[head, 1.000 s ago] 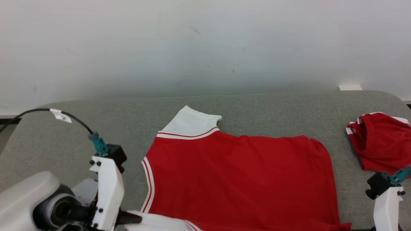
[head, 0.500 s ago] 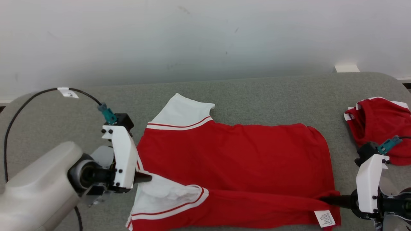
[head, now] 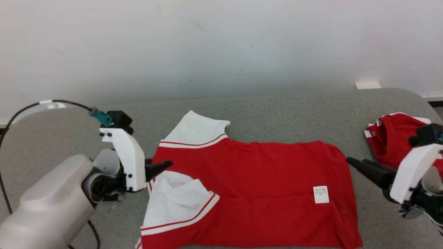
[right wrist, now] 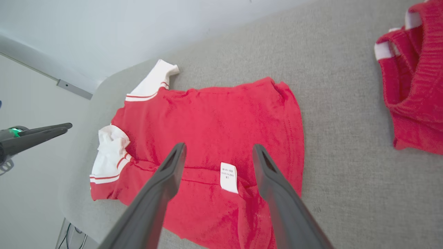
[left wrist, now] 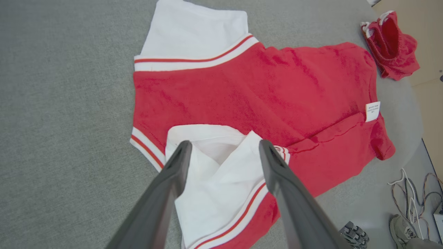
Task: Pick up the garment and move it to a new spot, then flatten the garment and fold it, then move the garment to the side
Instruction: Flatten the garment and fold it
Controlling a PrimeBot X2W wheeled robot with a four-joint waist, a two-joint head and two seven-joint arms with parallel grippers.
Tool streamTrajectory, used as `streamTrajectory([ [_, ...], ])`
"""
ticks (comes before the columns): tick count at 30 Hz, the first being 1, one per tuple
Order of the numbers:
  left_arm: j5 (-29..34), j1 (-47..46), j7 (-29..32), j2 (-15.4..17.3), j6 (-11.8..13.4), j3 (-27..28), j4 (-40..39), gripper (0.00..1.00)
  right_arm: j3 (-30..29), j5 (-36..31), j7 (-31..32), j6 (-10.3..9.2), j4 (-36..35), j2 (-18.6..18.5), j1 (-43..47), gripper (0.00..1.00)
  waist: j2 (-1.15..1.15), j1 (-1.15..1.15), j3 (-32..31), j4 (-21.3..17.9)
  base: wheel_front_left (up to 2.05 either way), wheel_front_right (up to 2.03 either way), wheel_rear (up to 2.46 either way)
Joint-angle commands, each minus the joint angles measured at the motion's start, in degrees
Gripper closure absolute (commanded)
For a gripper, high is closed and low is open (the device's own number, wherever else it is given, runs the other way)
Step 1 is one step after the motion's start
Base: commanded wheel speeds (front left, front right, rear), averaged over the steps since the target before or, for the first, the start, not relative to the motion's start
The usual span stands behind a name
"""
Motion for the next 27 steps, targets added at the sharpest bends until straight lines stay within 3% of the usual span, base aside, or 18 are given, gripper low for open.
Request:
streamTrajectory([
  [1, 1.8, 1.1, -4.1, 0.3, -0.5, 0.7, -0.3, 0.0, -1.3, -3.0, -6.1, -0.11, -1.7, -1.5, 2.1, 0.0, 0.0, -0.01, -1.1, 0.5, 0.0, 0.0, 0.0],
  [2, 1.8, 1.1, -4.1, 0.3, -0.5, 0.7, -0.3, 0.0, -1.3, -3.0, -6.1, -0.11, -1.7, -1.5, 2.1, 0.0, 0.0, -0.01, -1.1, 0.5, 0.0, 0.0, 0.0],
  [5, 4.8, 2.4, -12.6, 1.3, -0.6, 1.6, -1.5, 0.0, -2.9, -8.2, -17.4, -0.11, -4.0, -2.8, 4.5, 0.0, 0.0, -0.01, -1.8, 0.9, 0.0, 0.0, 0.0],
  [8, 8.1, 4.6, -21.7, 2.1, 1.6, 2.7, -3.8, 0.0, -4.8, -13.2, -29.3, -0.11, -4.8, -3.7, 7.2, 0.0, 0.0, -0.01, -2.3, 1.4, 0.0, 0.0, 0.0],
  [10, 10.4, 6.3, -28.0, 2.9, 4.0, 3.4, -5.8, 0.0, -7.0, -16.6, -33.0, -0.11, -3.8, -3.5, 9.1, 0.0, 0.0, -0.01, -2.6, 1.6, 0.0, 0.0, 0.0],
  [11, 11.4, 7.6, -31.2, 3.2, 5.5, 3.9, -7.0, 0.0, -8.7, -18.5, -33.4, -0.11, -3.4, -3.0, 10.3, 0.0, 0.0, -0.01, -2.7, 1.7, 0.0, 0.0, 0.0],
  [15, 14.7, 13.4, -41.5, 4.5, 11.7, 5.4, -12.3, 0.0, -27.7, -30.0, -33.7, -0.11, -3.1, 2.9, 18.9, 0.0, 0.0, -0.01, -2.9, 2.1, 0.0, 0.0, 0.0],
  [19, 17.0, 19.9, -44.8, 4.8, 17.5, 8.3, -18.5, 0.0, -43.5, -46.5, -33.6, -0.11, -6.9, 9.1, 31.0, 0.0, 0.0, -0.01, -2.7, 2.5, 0.0, 0.0, 0.0],
  [23, 21.7, 27.1, -45.1, 3.6, 22.3, 12.4, -24.7, 0.0, -51.5, -55.8, -33.6, -0.11, -10.3, 15.8, 41.7, 0.0, 0.0, -0.01, -2.2, 2.7, 0.0, 0.0, 0.0],
  [27, 25.8, 35.5, -45.1, 1.1, 24.9, 16.9, -27.7, 0.0, -54.4, -60.3, -32.5, -0.12, -11.3, 19.8, 48.0, 0.0, 0.0, -0.01, -1.5, 2.2, 0.0, 0.0, 0.0],
])
